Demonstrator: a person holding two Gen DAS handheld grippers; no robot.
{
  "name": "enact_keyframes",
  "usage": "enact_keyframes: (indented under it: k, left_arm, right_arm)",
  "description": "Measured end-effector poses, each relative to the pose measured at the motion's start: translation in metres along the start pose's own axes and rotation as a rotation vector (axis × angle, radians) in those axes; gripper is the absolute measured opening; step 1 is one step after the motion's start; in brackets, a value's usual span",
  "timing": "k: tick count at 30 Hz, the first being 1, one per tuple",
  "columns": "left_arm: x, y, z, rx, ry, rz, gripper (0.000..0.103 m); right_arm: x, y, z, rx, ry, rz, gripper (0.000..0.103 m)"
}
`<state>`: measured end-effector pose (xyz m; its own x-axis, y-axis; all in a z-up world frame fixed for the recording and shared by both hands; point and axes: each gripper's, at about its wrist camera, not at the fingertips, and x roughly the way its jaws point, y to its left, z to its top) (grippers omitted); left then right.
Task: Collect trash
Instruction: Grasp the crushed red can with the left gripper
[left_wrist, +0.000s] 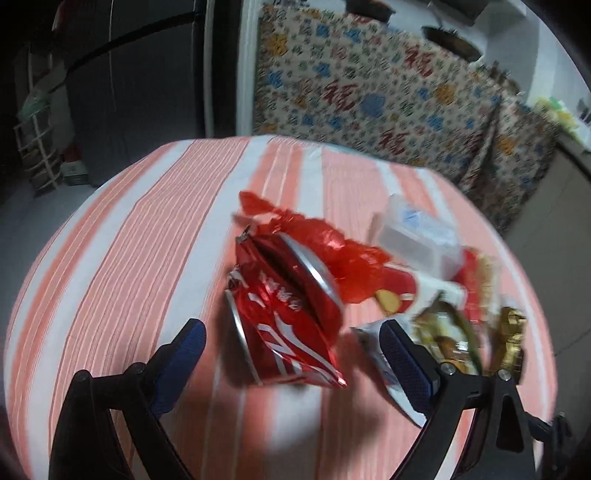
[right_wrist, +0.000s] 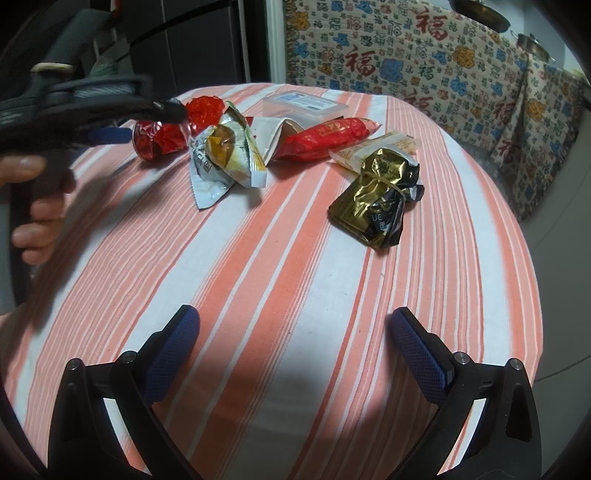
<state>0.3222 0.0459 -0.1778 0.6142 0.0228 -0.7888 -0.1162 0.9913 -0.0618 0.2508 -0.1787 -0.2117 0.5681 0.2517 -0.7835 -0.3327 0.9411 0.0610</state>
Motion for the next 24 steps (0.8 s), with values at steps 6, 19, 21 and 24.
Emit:
enact_keyframes:
  k: [6, 19, 21, 24]
  left_arm:
    - [-0.01, 0.017, -0.01, 0.043, -0.028, -0.001, 0.054]
    - [-0.074, 0.027, -0.075, 0.202, -0.046, -0.167, 0.053]
    - [-0.078, 0.019, -0.082, 0.217, -0.044, -0.188, 0.053]
    - [-0.083, 0.007, -0.093, 0.244, -0.039, -0.21, 0.053]
  right_arm:
    - [0.002, 0.002, 0.001, -0.001, 0.001, 0.003, 0.103]
    - [-0.011, -0.071, 0.032, 0.177, -0.097, 0.001, 0.102]
    - [-0.004, -0.074, 0.041, 0.192, -0.087, 0.051, 0.099]
    - [0.007, -0.068, 0.05, 0.204, -0.08, 0.114, 0.097]
